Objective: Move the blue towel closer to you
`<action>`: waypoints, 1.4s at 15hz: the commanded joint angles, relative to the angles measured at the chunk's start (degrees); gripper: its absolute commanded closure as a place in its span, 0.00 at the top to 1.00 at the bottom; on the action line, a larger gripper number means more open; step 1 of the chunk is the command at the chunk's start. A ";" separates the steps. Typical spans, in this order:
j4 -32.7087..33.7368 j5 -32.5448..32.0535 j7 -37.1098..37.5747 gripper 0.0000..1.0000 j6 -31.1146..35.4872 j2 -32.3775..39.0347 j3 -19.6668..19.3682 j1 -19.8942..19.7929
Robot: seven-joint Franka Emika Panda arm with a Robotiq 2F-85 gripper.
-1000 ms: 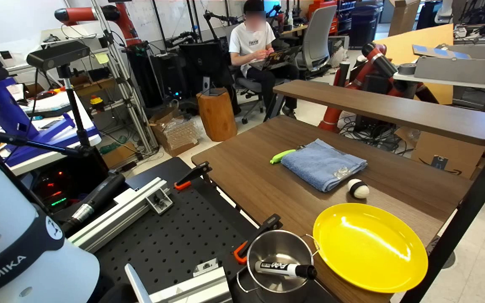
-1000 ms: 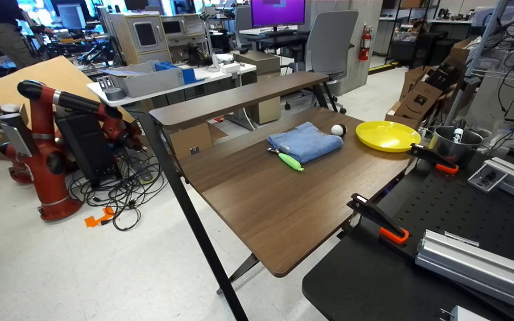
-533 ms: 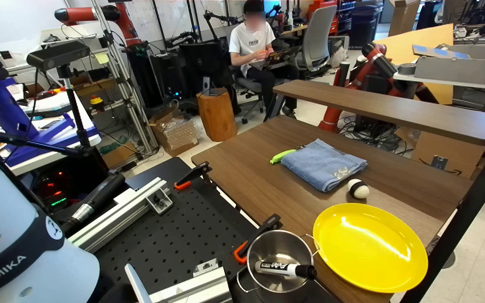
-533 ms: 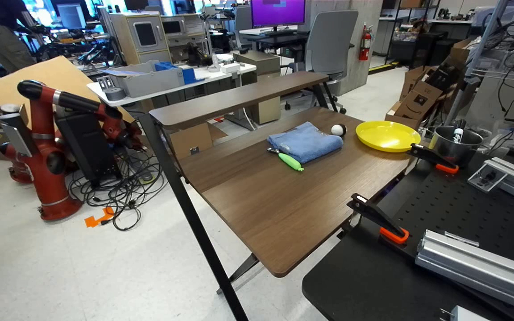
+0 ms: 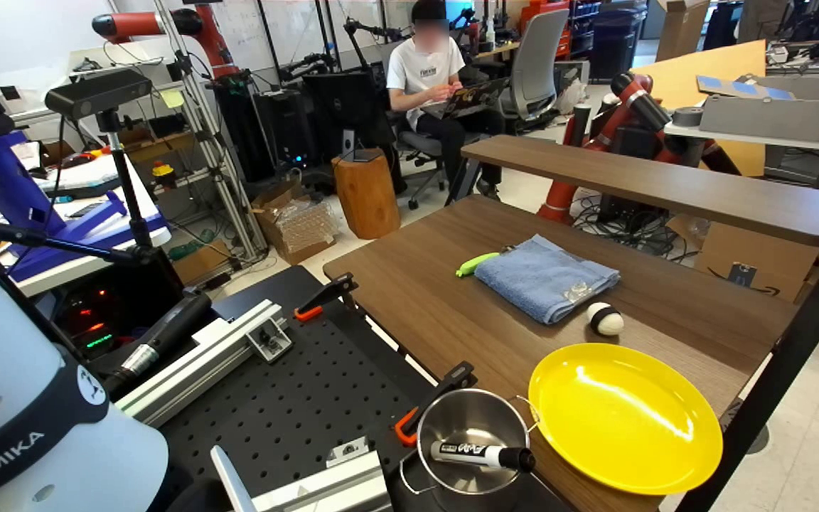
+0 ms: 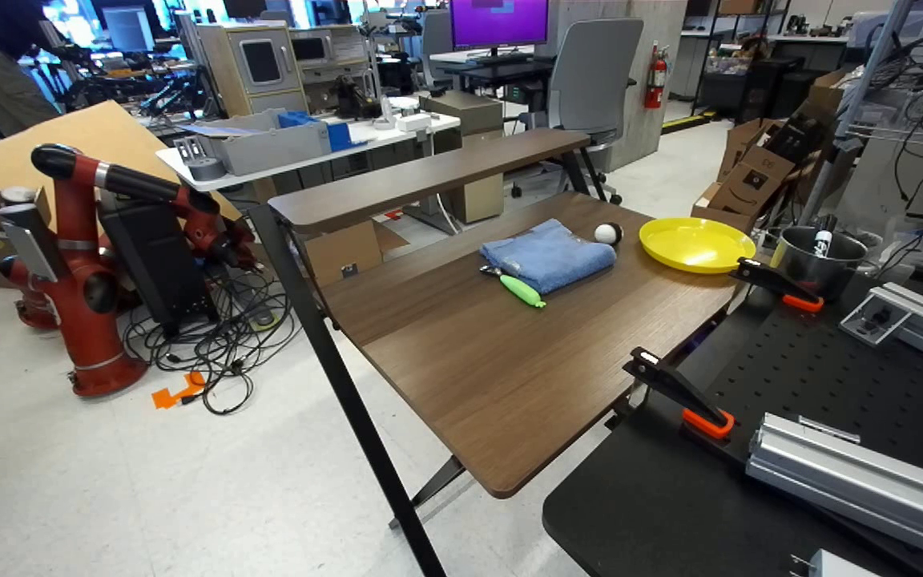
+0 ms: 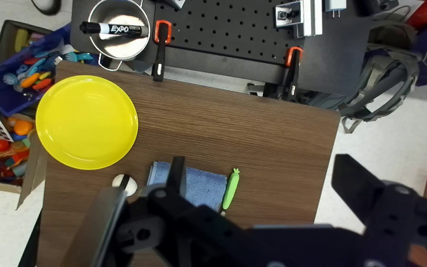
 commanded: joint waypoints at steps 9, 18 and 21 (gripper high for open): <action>0.12 0.31 -0.29 1.00 -0.14 0.12 1.22 -1.38; -0.17 1.21 -0.78 1.00 0.58 0.00 0.96 -1.31; 0.68 3.36 -0.94 1.00 2.39 1.79 0.54 -1.42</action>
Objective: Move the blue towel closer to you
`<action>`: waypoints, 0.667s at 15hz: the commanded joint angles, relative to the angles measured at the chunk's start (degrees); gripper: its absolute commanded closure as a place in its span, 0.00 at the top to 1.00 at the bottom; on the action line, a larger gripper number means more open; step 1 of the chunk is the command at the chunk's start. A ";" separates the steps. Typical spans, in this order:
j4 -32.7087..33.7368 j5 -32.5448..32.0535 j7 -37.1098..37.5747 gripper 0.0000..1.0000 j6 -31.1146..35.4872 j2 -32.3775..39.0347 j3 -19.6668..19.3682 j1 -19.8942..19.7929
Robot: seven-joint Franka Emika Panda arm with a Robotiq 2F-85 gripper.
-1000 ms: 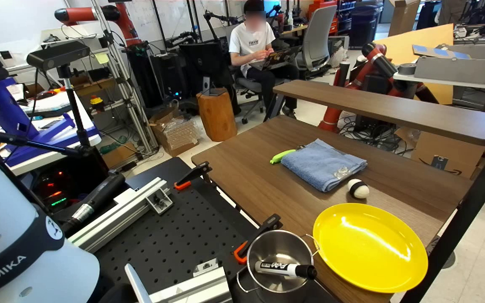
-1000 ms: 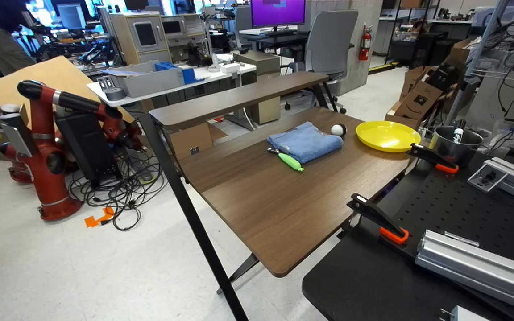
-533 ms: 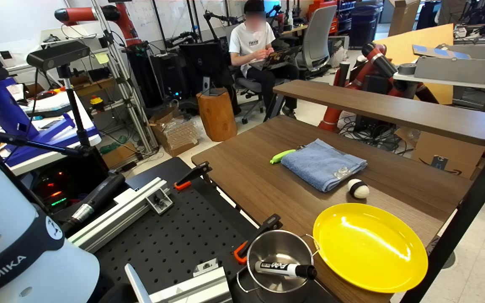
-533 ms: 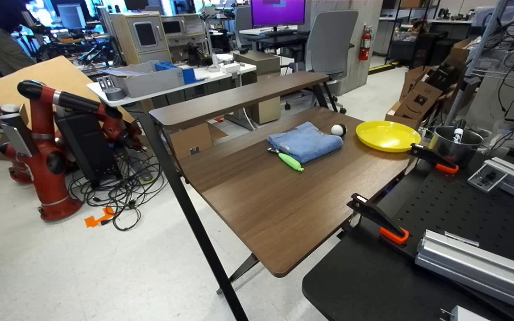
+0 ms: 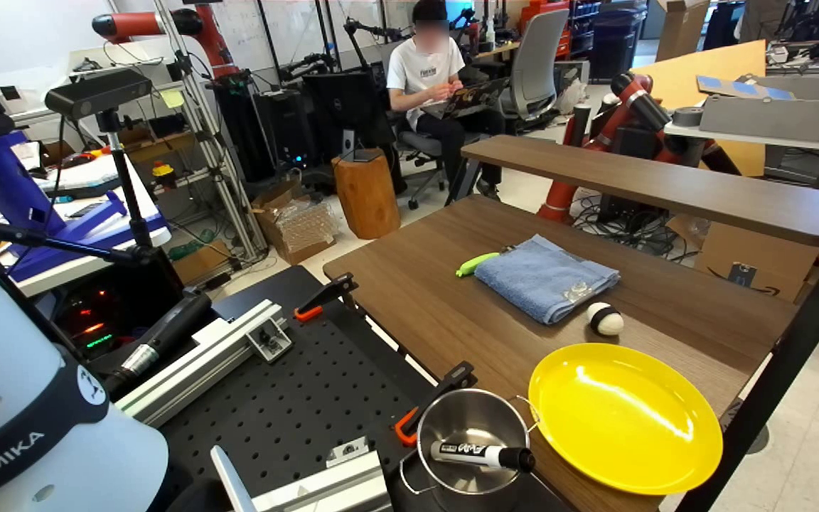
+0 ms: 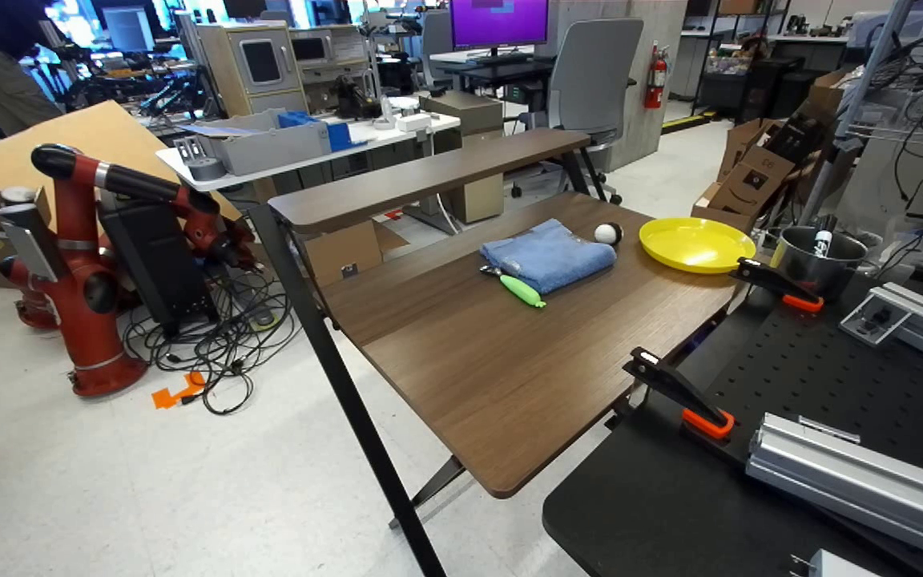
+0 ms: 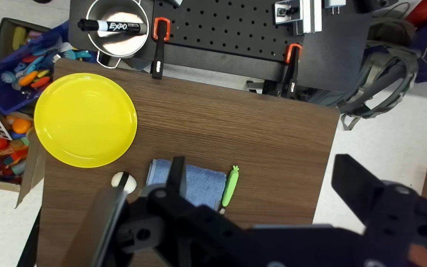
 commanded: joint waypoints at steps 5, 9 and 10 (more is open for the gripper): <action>2.12 6.96 -0.68 1.00 9.35 8.23 0.30 -2.00; 5.25 9.49 0.75 1.00 15.40 15.81 1.02 -3.48; 6.58 10.32 0.30 1.00 15.96 18.07 1.30 -3.75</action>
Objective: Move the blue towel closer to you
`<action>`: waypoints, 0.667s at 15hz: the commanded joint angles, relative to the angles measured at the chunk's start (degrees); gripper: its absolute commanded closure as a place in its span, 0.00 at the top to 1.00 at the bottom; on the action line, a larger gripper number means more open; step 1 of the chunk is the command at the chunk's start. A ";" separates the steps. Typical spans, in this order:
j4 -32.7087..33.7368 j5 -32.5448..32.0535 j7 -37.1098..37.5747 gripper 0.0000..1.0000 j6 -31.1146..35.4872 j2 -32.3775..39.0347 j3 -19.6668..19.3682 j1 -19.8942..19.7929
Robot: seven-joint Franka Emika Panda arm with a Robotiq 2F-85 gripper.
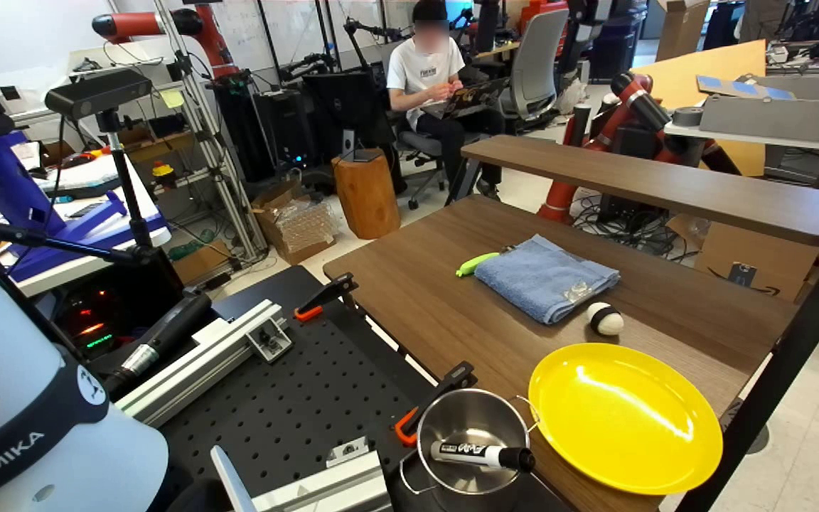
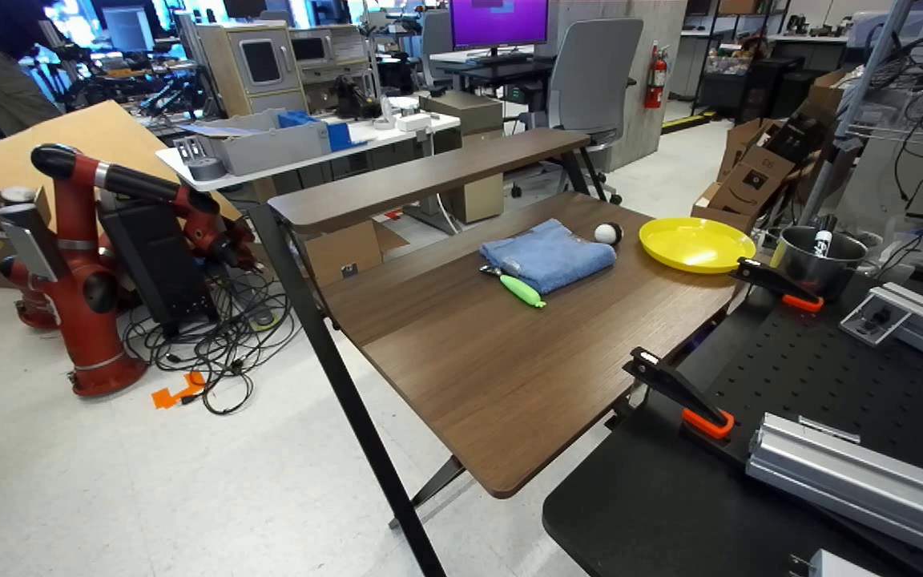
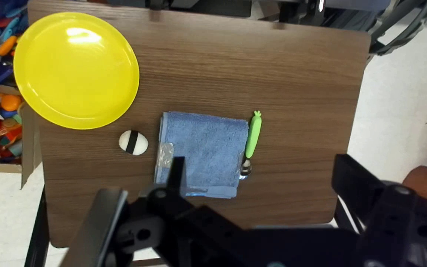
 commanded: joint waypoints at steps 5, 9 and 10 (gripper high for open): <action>9.63 6.82 2.79 1.00 7.19 15.72 4.54 -2.33; 13.32 6.83 7.10 1.00 13.98 23.33 7.62 -2.59; 13.67 6.66 8.07 1.00 16.28 24.78 8.21 -2.61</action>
